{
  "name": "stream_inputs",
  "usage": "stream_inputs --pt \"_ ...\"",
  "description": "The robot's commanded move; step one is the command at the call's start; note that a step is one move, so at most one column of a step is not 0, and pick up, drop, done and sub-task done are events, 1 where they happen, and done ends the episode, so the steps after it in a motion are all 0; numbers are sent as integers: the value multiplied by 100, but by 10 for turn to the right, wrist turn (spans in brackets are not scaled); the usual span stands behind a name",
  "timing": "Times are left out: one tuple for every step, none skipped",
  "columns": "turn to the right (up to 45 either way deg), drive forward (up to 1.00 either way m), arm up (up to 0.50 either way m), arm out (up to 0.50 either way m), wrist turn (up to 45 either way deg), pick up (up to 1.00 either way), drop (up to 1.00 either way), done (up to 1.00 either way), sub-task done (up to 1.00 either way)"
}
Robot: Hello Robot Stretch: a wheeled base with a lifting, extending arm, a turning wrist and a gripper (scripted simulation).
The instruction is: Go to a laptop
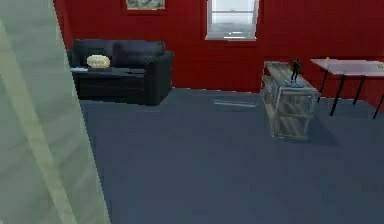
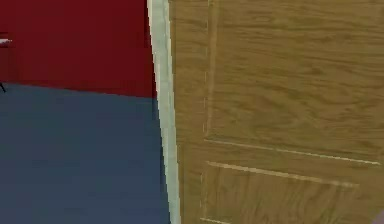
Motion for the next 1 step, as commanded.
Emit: stream_inputs --pt "450 0 0 0 0 0 0 0 0"
